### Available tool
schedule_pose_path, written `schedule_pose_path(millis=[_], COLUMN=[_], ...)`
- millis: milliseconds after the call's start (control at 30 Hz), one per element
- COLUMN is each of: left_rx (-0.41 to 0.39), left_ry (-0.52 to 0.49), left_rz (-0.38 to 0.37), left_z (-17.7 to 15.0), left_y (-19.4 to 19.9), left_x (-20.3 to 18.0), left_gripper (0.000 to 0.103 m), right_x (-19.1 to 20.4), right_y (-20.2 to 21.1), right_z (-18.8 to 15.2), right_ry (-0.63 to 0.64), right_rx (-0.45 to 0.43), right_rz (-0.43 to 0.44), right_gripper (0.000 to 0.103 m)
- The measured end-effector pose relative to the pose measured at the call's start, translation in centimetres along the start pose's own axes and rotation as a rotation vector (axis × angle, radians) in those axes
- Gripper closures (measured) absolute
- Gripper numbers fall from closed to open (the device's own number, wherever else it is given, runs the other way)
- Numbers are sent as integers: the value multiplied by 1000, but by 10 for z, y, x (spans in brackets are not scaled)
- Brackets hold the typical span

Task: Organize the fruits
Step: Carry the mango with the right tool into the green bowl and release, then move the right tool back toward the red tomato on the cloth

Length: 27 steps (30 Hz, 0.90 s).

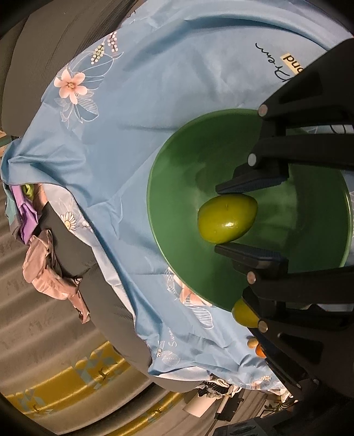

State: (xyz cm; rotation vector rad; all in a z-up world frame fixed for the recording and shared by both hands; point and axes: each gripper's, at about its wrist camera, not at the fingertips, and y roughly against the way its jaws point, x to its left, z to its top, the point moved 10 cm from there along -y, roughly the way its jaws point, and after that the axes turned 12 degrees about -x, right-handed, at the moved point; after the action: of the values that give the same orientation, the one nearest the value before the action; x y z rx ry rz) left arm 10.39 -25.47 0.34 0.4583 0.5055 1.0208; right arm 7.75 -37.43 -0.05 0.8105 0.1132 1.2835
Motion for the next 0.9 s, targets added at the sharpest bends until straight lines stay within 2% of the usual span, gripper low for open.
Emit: schedule_pose_path(millis=[133,167,233,267,367,433,600,833,900], left_rx=[6,2,-7,-12,-29,-30,-44,-80,-83], left_ry=[3,0,-7,-4,20,37,112,200,243], left_rz=[-11,-14,-14,-16,-27,-23,15,175,229], left_z=[-2,-2,1,2,7,9,11,1,-8], left_y=[-4,-3,1,4,16,23,51,105,118], left_x=[-4,-5,-5,-4,1,9,46,130,155], left_gripper=[67,67,67,67,63,54,49,44,39], right_x=[-3,-3,-1,0,6,11,33,92,109], right_y=[1,2,4,5,10,12,20,31,32], right_z=[0,1,3,3,7,9,9,-4,-11], right_ry=[6,6,-5,-3,21,25,78,159,184], right_rx=[-3,-5,-13,-17,-42,-50,-62,-47,-30], right_rz=[-19,-17,2,7,2,17,50,198,242], right_gripper=[64,60,37,34,34,34,34,33,32])
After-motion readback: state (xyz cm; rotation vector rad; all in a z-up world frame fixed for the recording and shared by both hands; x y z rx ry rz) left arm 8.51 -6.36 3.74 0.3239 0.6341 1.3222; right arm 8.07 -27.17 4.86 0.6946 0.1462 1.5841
